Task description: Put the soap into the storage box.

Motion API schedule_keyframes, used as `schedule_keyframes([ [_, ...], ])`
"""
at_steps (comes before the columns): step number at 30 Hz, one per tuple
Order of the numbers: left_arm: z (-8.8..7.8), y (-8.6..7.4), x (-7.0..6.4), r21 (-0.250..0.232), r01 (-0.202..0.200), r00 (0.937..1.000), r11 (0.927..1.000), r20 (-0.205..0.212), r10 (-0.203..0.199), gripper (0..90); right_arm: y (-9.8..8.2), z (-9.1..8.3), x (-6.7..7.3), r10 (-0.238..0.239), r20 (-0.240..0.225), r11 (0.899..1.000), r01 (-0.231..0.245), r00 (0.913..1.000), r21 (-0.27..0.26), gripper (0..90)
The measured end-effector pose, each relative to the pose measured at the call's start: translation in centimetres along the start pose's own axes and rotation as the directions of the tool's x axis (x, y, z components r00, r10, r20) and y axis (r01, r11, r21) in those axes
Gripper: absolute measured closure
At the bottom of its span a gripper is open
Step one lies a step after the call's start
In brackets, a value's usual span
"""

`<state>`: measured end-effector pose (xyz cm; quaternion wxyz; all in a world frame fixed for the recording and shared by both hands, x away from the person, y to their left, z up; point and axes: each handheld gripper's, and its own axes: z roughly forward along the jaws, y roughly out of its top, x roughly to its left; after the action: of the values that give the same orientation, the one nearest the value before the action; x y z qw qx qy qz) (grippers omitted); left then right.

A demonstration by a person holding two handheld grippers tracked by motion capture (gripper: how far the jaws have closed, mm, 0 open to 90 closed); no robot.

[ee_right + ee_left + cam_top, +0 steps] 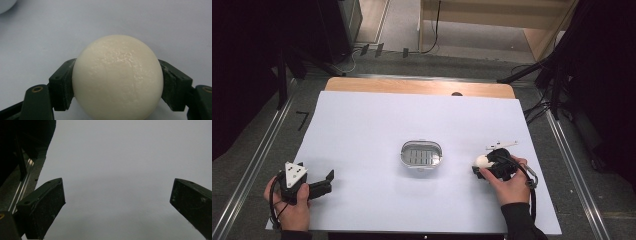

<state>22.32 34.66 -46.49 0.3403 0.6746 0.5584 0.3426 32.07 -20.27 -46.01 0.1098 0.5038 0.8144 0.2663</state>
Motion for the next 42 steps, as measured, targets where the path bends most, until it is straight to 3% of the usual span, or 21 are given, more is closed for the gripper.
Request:
schedule_keyframes([
  [18,0.0,0.0,0.0,0.001,-0.002,1.0,1.0,-0.004,0.002,0.2,0.8,-1.9,1.6,-0.062,-0.03,0.998,0.061,0.9976,-0.024,25.0],
  [42,0.0,0.0,0.0,-0.001,0.0,1.0,1.0,-0.002,0.0,0.2,1.6,-2.1,3.6,-0.115,-0.071,0.993,0.113,0.9908,-0.028,25.0],
])
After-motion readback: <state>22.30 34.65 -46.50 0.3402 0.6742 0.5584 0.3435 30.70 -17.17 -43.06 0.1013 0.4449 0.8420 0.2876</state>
